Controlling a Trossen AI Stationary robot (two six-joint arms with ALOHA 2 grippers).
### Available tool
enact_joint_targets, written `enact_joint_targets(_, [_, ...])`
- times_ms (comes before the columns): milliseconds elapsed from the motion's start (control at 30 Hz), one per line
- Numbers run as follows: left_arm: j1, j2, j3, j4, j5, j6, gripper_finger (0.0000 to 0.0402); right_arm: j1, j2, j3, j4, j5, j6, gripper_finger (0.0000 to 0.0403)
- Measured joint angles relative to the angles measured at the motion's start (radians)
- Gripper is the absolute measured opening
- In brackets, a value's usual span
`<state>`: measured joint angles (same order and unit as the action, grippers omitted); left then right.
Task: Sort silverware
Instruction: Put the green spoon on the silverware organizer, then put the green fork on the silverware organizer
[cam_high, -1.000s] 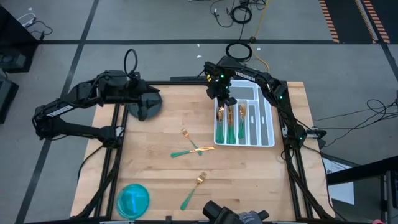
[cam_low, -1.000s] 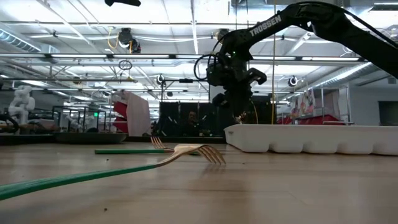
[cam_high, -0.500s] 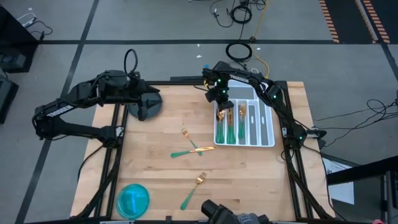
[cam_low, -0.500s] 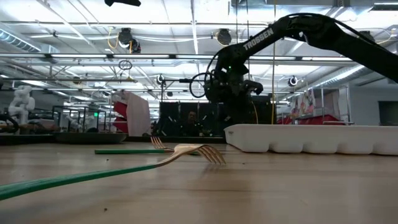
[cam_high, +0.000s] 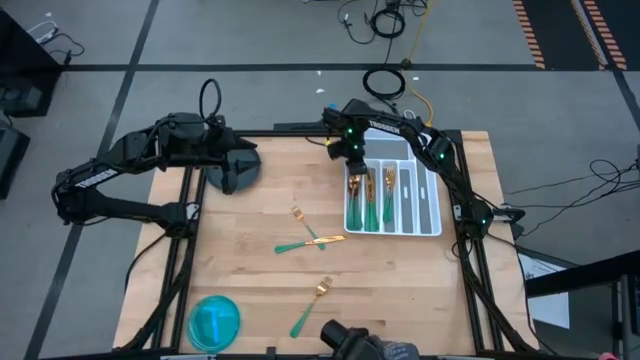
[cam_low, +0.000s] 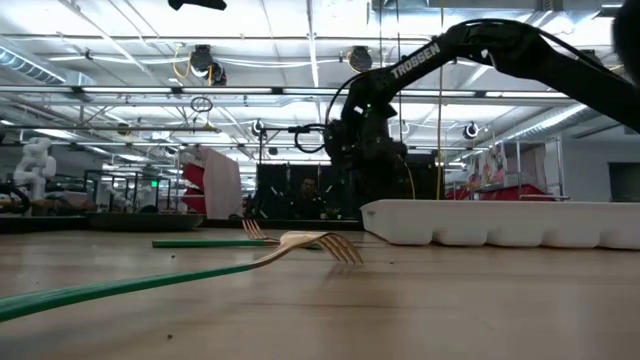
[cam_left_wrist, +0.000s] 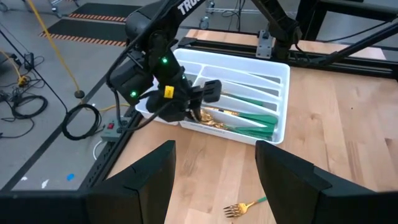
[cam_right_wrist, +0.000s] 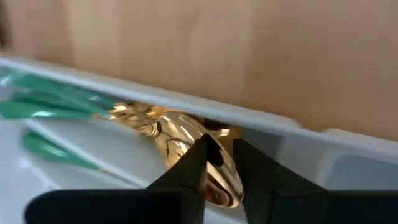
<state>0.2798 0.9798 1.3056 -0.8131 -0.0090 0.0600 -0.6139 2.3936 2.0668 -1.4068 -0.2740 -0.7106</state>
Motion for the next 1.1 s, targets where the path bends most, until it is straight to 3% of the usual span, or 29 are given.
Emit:
enact_joint_targets(433, [0.0,0.0,0.0,-0.001,0.0,0.0,0.0226,0.011,0.002,0.0,0.038,0.105,0.075,0.0149])
enact_joint_targets(700, [0.0,0.0,0.0,-0.001,0.0,0.0,0.0226,0.04,0.002,0.021,0.034,0.133,0.104,0.017])
enact_joint_targets(1100, [0.0,0.0,0.0,-0.005,0.0,-0.001,0.0226,0.055,0.0,0.167,-0.057,0.183,0.2,0.0178])
